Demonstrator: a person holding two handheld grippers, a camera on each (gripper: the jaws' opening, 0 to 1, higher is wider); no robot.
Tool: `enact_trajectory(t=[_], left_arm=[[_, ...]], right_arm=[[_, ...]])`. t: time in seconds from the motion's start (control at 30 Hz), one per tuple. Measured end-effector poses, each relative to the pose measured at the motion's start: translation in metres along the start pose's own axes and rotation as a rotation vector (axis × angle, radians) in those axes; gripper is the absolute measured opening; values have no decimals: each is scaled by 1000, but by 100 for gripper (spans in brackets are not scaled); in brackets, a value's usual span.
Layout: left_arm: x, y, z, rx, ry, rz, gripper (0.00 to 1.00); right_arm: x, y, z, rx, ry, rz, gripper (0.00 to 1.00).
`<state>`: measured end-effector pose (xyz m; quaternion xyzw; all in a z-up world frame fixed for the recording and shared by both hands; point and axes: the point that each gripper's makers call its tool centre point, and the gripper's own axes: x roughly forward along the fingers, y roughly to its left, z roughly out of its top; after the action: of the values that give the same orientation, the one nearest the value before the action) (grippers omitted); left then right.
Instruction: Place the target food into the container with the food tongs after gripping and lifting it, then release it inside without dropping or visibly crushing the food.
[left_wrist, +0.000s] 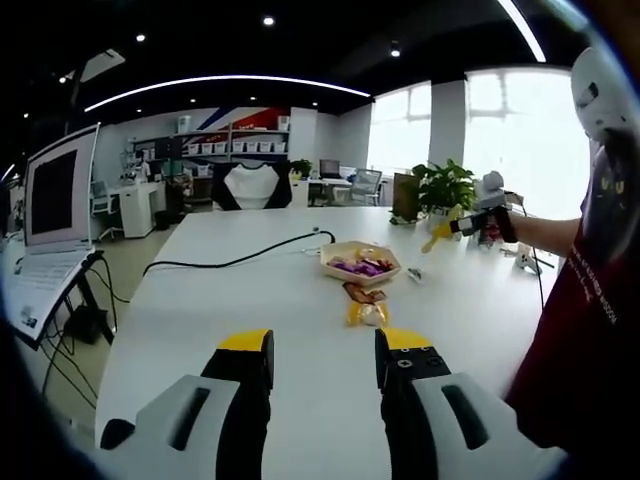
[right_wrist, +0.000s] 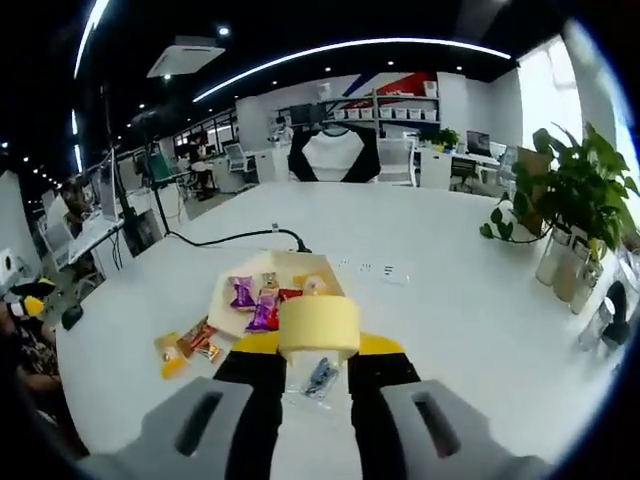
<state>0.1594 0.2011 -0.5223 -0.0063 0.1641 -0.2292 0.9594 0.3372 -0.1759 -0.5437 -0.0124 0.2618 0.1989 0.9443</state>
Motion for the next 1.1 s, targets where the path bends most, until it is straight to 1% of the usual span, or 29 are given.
enact_trajectory(t=[0.1, 0.17, 0.23, 0.27, 0.3, 0.37, 0.4, 0.43, 0.5, 0.63, 0.77, 0.9, 1.03, 1.1], left_arm=[[1, 0, 0, -2, -4, -3, 43], [2, -1, 0, -4, -5, -6, 43], [3, -1, -1, -4, -4, -8, 43], [4, -1, -1, -5, -4, -9, 43], [4, -1, -2, -7, -4, -9, 43], [3, -1, -2, -8, -3, -8, 43], [2, 1, -3, -9, -3, -4, 43], [2, 2, -3, -12, -4, -2, 43], [1, 4, -4, -17, -5, 4, 43], [1, 4, -5, -21, -7, 8, 43], [1, 4, -6, -28, -8, 8, 43], [1, 5, -7, -31, -9, 12, 43], [0, 6, -8, -34, -11, 15, 43], [-1, 7, -9, -37, -11, 16, 43]], right_arm=[[-2, -2, 6, 11, 14, 2, 20], [1, -4, 7, 19, 27, 3, 21], [5, -6, 4, 54, 45, 3, 21], [8, -7, -2, 83, 77, 4, 21], [10, -8, -3, 93, 83, 0, 20], [14, -10, -5, 97, 108, 3, 19], [16, -11, -5, 89, 114, 2, 19], [19, -14, -7, 79, 139, 0, 19], [22, -18, -9, 65, 164, -8, 17], [29, -24, -7, 88, 164, -11, 16], [33, -26, -7, 70, 177, -21, 16], [34, -24, -8, 83, 184, -21, 16], [37, -21, -13, 76, 205, -23, 16], [44, -20, -19, 71, 224, -31, 16]])
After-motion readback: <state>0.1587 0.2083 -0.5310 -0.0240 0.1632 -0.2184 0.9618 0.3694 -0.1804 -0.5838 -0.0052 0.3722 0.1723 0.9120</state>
